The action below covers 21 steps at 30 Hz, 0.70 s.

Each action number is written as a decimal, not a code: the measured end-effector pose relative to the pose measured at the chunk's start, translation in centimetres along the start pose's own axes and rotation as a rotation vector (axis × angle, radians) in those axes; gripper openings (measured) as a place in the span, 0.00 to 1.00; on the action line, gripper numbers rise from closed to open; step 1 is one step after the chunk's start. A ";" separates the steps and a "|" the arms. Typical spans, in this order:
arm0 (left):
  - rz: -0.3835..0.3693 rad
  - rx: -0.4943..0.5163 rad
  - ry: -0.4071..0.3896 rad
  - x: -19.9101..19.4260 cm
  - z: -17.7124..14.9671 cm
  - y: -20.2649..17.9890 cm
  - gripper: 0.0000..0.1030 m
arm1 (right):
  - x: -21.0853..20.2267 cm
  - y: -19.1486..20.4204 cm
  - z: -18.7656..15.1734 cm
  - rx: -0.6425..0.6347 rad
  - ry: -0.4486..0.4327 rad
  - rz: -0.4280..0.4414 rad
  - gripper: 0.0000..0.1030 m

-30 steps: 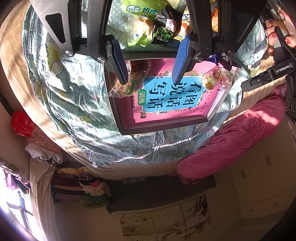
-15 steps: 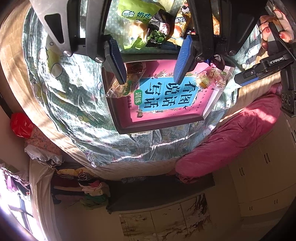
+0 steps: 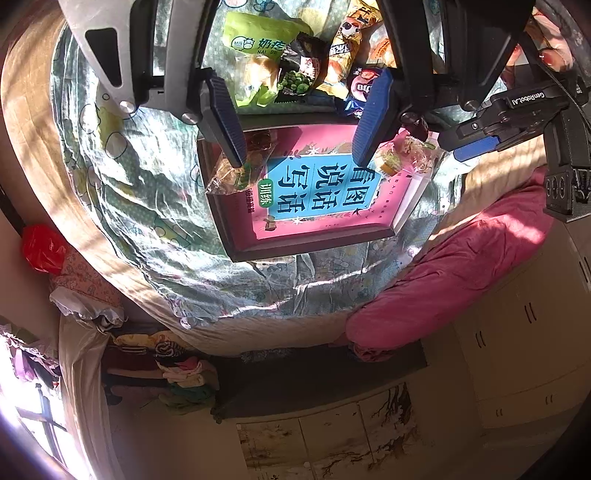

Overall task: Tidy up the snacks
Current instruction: 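Move both open tools back toward the snack pile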

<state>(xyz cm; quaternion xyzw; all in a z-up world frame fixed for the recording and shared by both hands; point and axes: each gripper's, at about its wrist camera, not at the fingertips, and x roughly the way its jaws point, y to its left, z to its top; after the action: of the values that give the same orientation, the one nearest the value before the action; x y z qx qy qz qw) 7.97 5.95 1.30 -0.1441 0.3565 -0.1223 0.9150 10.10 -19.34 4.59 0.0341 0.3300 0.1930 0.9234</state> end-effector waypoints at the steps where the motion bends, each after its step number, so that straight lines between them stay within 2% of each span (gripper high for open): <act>1: 0.002 0.000 -0.001 -0.1 0.0 0.0 0.72 | -0.1 0.2 0.0 -0.003 -0.001 0.001 0.58; 11: -0.024 0.006 -0.001 -0.9 0.1 -0.2 0.72 | -0.7 1.5 0.2 0.001 -0.006 0.011 0.63; 13: -0.036 -0.002 -0.004 -1.2 0.0 -0.1 0.75 | -0.6 1.7 0.1 0.006 -0.001 0.018 0.64; 21: -0.027 -0.009 0.023 -0.9 -0.1 0.3 0.76 | 0.0 2.1 -0.2 0.014 0.022 0.026 0.65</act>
<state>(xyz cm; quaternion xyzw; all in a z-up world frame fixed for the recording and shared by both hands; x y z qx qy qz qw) 7.30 6.51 1.71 -0.1517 0.3654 -0.1345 0.9085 9.26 -17.43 4.85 0.0428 0.3409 0.2030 0.9169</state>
